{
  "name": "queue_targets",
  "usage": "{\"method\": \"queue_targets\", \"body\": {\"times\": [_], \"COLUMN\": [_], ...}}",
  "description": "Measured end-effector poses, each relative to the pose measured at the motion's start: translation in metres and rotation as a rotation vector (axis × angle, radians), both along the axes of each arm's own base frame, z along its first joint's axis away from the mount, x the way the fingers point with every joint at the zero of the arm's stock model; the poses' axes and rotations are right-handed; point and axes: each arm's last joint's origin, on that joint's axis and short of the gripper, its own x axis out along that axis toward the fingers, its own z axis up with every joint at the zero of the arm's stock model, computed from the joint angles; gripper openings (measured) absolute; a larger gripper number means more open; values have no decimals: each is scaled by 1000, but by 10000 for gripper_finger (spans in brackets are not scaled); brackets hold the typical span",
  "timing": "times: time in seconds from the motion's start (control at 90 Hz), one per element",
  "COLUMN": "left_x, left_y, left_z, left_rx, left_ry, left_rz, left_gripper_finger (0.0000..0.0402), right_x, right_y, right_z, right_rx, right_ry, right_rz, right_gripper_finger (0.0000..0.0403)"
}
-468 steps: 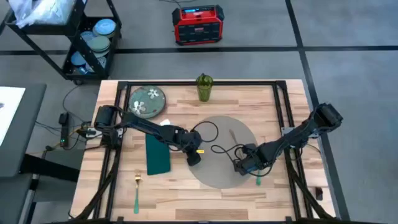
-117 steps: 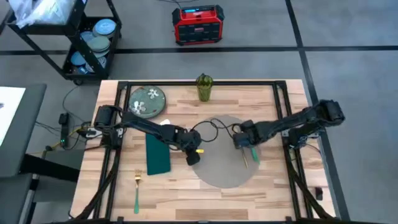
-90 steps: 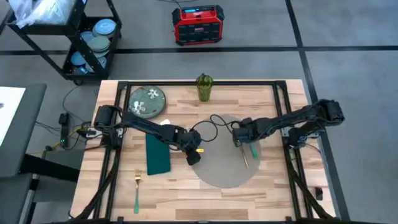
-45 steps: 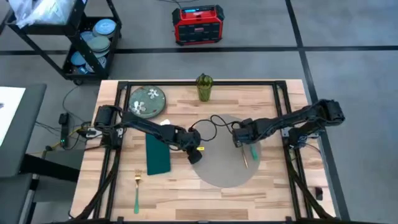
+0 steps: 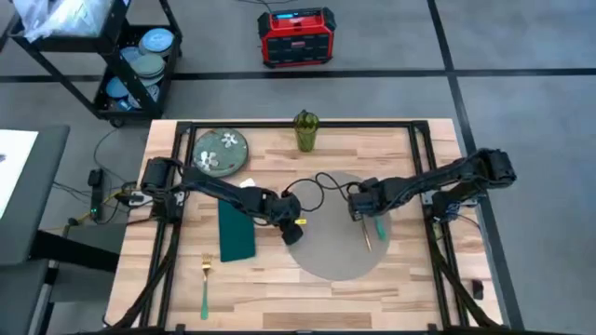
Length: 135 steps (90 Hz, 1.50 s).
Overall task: Set table place
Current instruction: Move the green spoon to the right of the gold knife, then adjust the gray table mat to the center of the table
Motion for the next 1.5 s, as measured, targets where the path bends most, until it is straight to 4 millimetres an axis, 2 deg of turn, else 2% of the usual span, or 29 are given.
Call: {"method": "queue_targets", "body": {"times": [0.133, 0.289, 0.444, 0.556, 0.7, 0.789, 1.156, 1.3, 1.4, 1.5], "left_x": [0, 0, 0, 0, -5, -10, -34, -38, -47, -50], "left_y": [0, 0, 0, -1, 1, 3, -9, -16, -22, -26], "left_z": [0, 0, 0, 0, -2, -2, -8, -8, -3, 9], "left_rx": [-1, -1, -4, 1, 56, 87, 126, 132, 124, 121], "left_ry": [0, 0, 1, 3, 52, 110, 361, 389, 433, 400], "left_rz": [0, 0, 6, 7, -2, -27, -112, -116, -116, -100], "left_gripper_finger": [0, 0, 0, 0, 0, 0, 0, 0, 0, 0], "right_x": [0, 0, -5, -19, -37, -41, -42, -41, -41, -40], "right_y": [0, 0, 1, -2, -4, -4, -5, -6, -6, -6], "right_z": [0, 0, 9, 18, 26, 30, 32, 33, 33, 32], "right_rx": [1, -8, -144, -185, -228, -231, -254, -273, -279, -279], "right_ry": [2, 15, 1, 76, 187, 203, 201, 200, 204, 201], "right_rz": [7, 49, 74, 67, 60, 61, 115, 119, 134, 167], "right_gripper_finger": [62, 67, 67, 53, 10, 6, 14, 14, 15, 15]}}
